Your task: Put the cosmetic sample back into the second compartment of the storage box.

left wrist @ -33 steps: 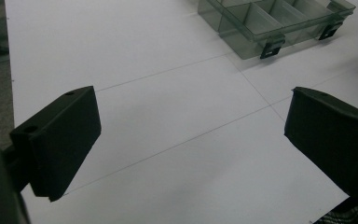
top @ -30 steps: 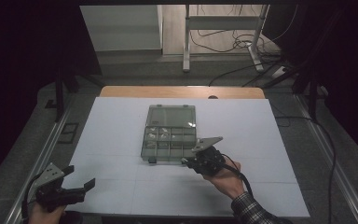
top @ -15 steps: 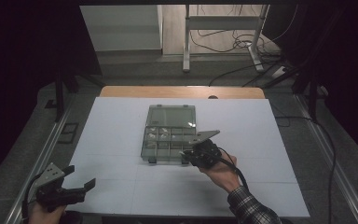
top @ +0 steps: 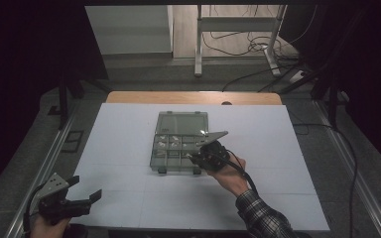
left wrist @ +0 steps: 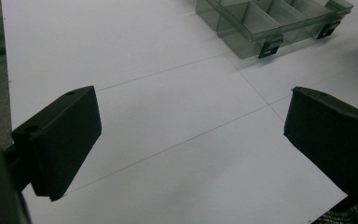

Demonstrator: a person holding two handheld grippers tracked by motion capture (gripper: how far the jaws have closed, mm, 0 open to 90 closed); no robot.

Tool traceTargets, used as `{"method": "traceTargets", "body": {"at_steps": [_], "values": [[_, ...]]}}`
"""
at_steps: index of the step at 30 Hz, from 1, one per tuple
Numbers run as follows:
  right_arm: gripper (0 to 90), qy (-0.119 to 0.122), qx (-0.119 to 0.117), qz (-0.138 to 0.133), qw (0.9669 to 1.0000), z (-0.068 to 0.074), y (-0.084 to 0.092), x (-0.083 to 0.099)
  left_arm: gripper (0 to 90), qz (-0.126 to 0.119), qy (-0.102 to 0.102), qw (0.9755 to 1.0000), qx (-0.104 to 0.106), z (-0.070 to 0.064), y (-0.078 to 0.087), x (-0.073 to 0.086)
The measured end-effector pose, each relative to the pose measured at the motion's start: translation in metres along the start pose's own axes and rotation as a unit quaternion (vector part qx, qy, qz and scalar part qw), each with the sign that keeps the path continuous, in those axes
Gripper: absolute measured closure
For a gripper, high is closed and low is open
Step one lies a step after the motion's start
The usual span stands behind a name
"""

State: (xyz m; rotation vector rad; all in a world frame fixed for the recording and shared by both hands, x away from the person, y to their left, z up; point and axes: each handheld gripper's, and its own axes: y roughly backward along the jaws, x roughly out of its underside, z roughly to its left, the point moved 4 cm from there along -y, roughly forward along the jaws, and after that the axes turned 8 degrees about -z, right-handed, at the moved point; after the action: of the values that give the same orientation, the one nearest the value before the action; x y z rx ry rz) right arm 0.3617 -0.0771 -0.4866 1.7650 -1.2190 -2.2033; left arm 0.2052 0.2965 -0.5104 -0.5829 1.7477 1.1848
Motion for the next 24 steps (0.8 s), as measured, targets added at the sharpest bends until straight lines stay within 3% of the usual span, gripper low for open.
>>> {"method": "traceTargets", "body": {"at_steps": [24], "values": [[81.1, -0.006, 0.006, 0.0, 1.0, -0.015, -0.032, -0.017, 4.4, -0.001, 0.003, 1.0, 0.002, 0.001, 0.0, 0.0]]}}
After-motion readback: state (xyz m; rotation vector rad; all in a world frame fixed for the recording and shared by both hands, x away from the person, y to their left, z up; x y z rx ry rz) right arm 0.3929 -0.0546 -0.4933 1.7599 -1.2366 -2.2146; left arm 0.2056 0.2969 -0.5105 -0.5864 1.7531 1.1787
